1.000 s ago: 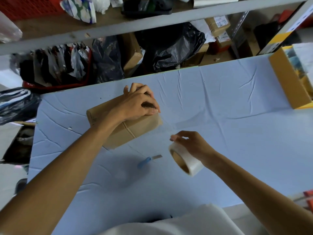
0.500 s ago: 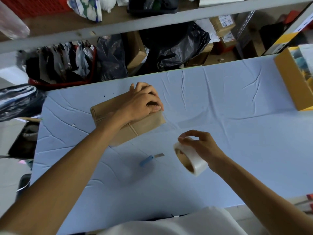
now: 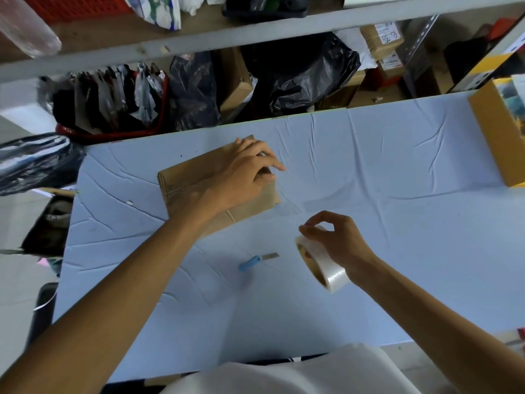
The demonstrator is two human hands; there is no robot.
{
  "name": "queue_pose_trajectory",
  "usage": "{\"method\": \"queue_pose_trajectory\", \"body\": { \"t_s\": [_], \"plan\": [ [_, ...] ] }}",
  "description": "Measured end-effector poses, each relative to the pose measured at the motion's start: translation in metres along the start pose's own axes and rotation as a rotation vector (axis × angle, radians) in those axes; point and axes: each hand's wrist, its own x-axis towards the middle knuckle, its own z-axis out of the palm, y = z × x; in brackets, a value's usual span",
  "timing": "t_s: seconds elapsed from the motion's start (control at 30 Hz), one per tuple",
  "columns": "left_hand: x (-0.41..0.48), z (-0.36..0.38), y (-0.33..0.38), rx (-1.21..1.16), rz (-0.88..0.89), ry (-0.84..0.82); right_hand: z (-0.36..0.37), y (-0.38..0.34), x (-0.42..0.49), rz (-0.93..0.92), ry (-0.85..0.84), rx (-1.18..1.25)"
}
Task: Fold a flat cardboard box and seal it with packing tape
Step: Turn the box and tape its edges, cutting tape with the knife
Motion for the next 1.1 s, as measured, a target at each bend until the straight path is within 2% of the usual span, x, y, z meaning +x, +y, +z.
{"method": "queue_pose_trajectory", "body": {
  "t_s": [0.07, 0.13, 0.17, 0.2, 0.27, 0.37, 0.43, 0.5, 0.73, 0.87, 0.93, 1.03, 1.1],
  "plan": [
    [-0.015, 0.002, 0.010, -0.126, 0.016, 0.169, 0.000, 0.002, 0.001, -0.017, 0.030, -0.013],
    [-0.039, 0.013, 0.022, -0.141, 0.073, 0.371, -0.001, 0.004, 0.003, -0.032, 0.049, -0.028],
    [-0.052, 0.023, 0.026, -0.140, 0.089, 0.408, -0.003, 0.005, 0.003, -0.039, 0.056, -0.039],
    [-0.066, 0.035, 0.028, -0.156, 0.081, 0.392, -0.004, 0.006, 0.005, -0.049, 0.064, -0.051],
    [-0.091, 0.065, 0.023, -0.197, -0.011, 0.253, -0.006, 0.007, 0.005, -0.067, 0.068, -0.072],
    [-0.115, 0.115, 0.002, -0.141, -0.309, 0.020, -0.006, 0.006, 0.004, -0.087, 0.060, -0.081],
    [-0.125, 0.141, -0.008, -0.121, -0.500, -0.035, -0.004, 0.006, 0.003, -0.097, 0.052, -0.084],
    [-0.128, 0.155, -0.012, -0.137, -0.566, -0.015, -0.002, 0.006, 0.003, -0.099, 0.051, -0.091],
    [-0.127, 0.166, -0.015, -0.028, -0.475, -0.032, 0.002, 0.003, 0.004, -0.085, 0.055, -0.101],
    [-0.120, 0.144, -0.004, -0.244, -0.477, -0.051, 0.002, -0.001, 0.005, -0.088, 0.072, -0.118],
    [-0.117, 0.122, 0.003, -0.351, -0.396, 0.017, 0.002, -0.003, 0.006, -0.093, 0.086, -0.096],
    [-0.112, 0.081, 0.018, -0.512, -0.355, 0.273, 0.002, -0.004, 0.005, -0.095, 0.097, -0.037],
    [-0.105, 0.057, 0.029, -0.568, -0.348, 0.370, 0.002, -0.004, 0.005, -0.100, 0.102, -0.027]
  ]
}}
